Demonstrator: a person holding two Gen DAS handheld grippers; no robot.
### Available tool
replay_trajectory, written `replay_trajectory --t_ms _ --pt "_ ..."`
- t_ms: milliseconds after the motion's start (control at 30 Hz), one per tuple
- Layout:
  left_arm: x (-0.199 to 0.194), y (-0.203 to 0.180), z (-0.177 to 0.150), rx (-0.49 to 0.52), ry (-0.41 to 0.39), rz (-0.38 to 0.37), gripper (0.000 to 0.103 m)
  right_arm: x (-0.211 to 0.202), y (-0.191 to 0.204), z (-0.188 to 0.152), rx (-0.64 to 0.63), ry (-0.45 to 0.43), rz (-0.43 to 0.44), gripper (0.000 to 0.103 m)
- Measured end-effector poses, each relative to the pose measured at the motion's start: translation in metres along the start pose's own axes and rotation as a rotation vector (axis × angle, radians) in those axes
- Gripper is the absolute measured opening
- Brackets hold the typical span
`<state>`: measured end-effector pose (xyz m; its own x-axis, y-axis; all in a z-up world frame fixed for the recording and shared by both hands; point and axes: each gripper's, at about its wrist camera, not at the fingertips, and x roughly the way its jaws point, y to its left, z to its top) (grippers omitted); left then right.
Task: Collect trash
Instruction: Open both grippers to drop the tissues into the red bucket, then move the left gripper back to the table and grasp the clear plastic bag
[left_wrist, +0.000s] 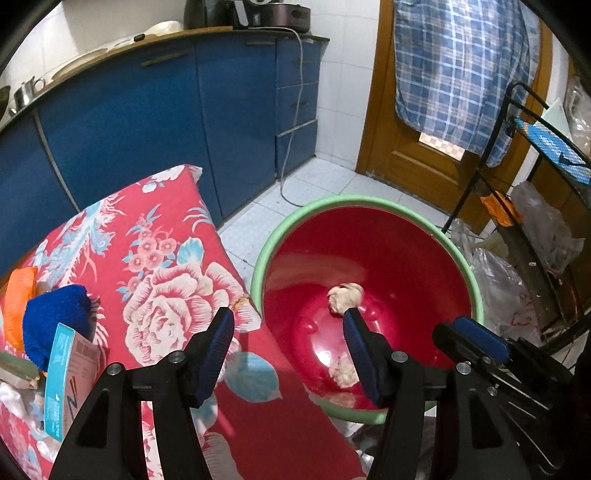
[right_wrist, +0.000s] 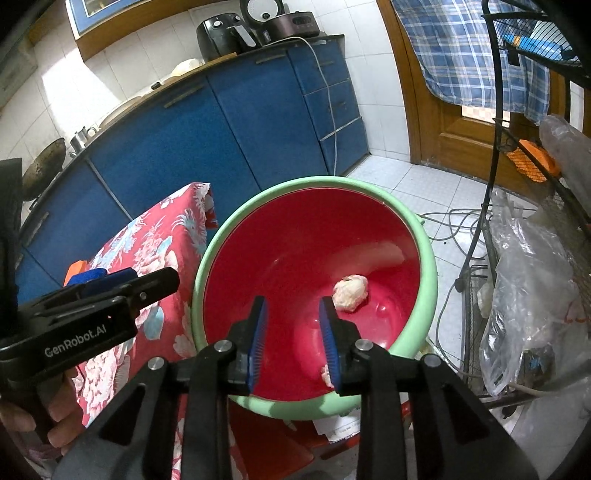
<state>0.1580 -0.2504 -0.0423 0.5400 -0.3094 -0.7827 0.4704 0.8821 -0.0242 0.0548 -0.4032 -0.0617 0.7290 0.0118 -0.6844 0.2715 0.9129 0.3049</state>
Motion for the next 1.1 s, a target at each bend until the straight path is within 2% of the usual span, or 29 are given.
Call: replay_trajectory --t_ms 633,1100 --pt "-0.041 0.032 -0.018 -0.076 -0.052 0.013 0.063 -0.034 0.032 -0.005 -0.048 -0.041 0.044 0.035" --pt "-0.075 0.087 -0.045 -0.194 -0.062 0.089 0.063 -0.054 0.069 -0.013 -0.101 -0.057 0.092 0.039"
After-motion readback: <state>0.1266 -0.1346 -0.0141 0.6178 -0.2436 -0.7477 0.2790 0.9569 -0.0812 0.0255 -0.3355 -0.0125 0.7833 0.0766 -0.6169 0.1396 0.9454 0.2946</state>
